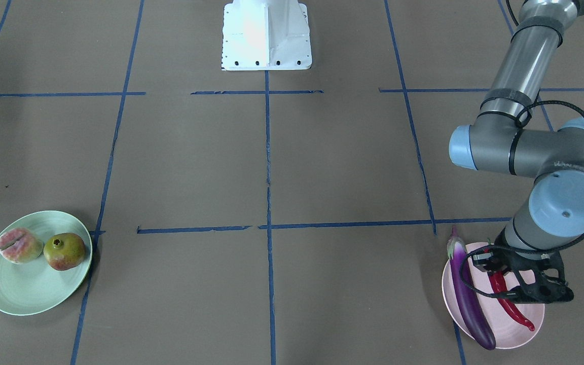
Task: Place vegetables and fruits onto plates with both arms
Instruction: 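Carry the chili pepper to the pink plate beside the eggplant and release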
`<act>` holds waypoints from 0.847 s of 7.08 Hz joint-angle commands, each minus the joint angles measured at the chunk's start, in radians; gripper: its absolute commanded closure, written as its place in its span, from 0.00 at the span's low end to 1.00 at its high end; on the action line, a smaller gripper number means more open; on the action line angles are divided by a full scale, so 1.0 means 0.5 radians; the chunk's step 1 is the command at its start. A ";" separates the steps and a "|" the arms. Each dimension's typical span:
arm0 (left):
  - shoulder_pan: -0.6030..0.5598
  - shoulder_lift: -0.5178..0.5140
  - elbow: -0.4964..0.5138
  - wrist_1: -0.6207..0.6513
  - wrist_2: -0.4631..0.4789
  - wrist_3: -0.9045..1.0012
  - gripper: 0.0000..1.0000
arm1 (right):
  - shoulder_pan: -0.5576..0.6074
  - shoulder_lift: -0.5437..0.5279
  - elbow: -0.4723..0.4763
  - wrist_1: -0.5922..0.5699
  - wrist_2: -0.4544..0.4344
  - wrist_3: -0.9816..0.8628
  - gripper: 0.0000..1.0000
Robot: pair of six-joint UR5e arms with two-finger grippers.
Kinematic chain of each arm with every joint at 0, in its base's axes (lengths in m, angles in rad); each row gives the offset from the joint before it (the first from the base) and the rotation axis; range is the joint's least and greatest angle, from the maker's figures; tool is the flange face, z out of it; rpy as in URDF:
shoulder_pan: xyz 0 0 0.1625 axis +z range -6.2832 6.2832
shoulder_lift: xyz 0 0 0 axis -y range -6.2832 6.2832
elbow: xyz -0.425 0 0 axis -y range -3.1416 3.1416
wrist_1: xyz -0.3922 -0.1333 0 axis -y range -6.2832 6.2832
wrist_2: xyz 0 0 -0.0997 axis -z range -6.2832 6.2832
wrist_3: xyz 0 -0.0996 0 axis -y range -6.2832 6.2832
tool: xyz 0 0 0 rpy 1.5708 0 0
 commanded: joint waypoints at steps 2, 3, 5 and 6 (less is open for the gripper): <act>-0.042 -0.035 0.037 -0.060 -0.023 0.122 0.00 | -0.005 0.012 -0.002 0.000 0.000 0.006 0.00; -0.093 -0.017 -0.009 -0.042 -0.099 0.268 0.00 | -0.005 0.012 0.001 0.000 0.000 0.006 0.00; -0.390 0.298 -0.208 -0.029 -0.442 0.806 0.00 | -0.008 0.012 -0.002 0.000 -0.003 0.003 0.00; -0.553 0.406 -0.215 -0.023 -0.589 1.092 0.00 | -0.008 0.012 -0.002 0.000 0.000 0.006 0.00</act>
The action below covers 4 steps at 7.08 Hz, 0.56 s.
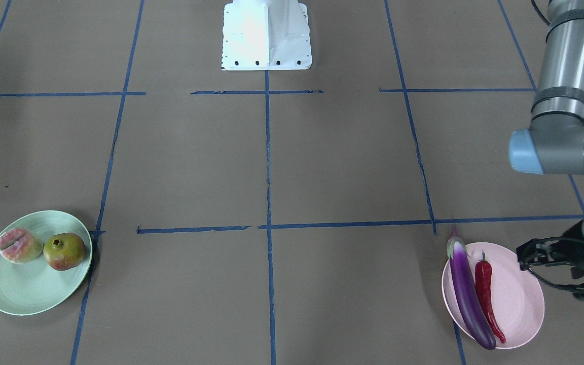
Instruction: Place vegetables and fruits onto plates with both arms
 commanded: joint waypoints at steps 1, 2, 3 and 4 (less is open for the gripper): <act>-0.357 0.193 -0.053 0.133 -0.230 0.595 0.00 | -0.004 0.000 -0.001 0.000 -0.002 -0.002 0.00; -0.529 0.279 -0.053 0.237 -0.227 0.825 0.00 | -0.004 0.000 0.002 0.000 -0.002 -0.002 0.00; -0.674 0.371 -0.087 0.329 -0.246 0.894 0.00 | -0.004 0.000 -0.001 0.000 -0.002 0.001 0.00; -0.781 0.481 -0.209 0.558 -0.246 0.886 0.00 | -0.004 0.000 0.002 0.000 0.001 0.001 0.00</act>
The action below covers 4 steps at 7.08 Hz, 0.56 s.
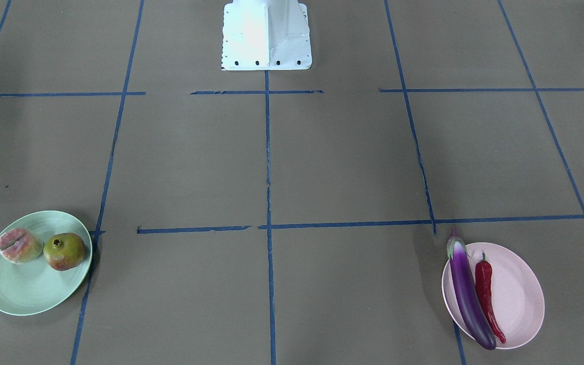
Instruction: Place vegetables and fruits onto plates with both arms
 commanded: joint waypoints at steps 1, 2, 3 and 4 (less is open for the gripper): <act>-0.172 0.216 -0.244 0.385 -0.010 0.054 0.00 | 0.000 0.000 -0.001 0.000 0.002 0.001 0.00; -0.163 0.551 -0.497 0.305 -0.016 0.051 0.00 | 0.000 0.000 0.002 0.000 0.002 0.001 0.00; -0.163 0.673 -0.685 0.222 -0.019 0.039 0.00 | 0.000 -0.003 -0.001 0.000 0.002 0.001 0.00; -0.160 0.820 -0.790 0.215 -0.016 0.035 0.00 | 0.000 -0.003 0.002 0.000 0.002 0.001 0.00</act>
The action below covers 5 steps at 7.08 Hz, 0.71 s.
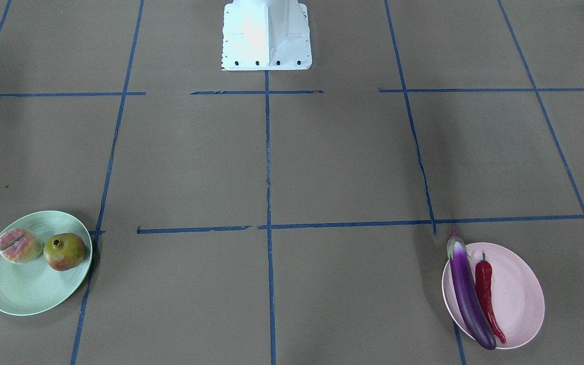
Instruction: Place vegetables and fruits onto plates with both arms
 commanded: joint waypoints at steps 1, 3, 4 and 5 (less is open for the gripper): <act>0.000 0.229 -0.185 -0.048 0.000 0.012 0.00 | 0.000 -0.001 -0.001 0.000 0.000 0.000 0.00; -0.009 0.543 -0.445 -0.054 -0.027 0.015 0.00 | 0.000 -0.010 0.002 0.000 0.000 -0.006 0.00; -0.003 0.597 -0.564 -0.015 -0.021 -0.006 0.00 | 0.000 -0.013 0.002 0.000 0.000 -0.006 0.00; 0.003 0.561 -0.535 0.089 -0.021 -0.031 0.00 | 0.003 -0.016 0.005 0.000 0.000 -0.012 0.00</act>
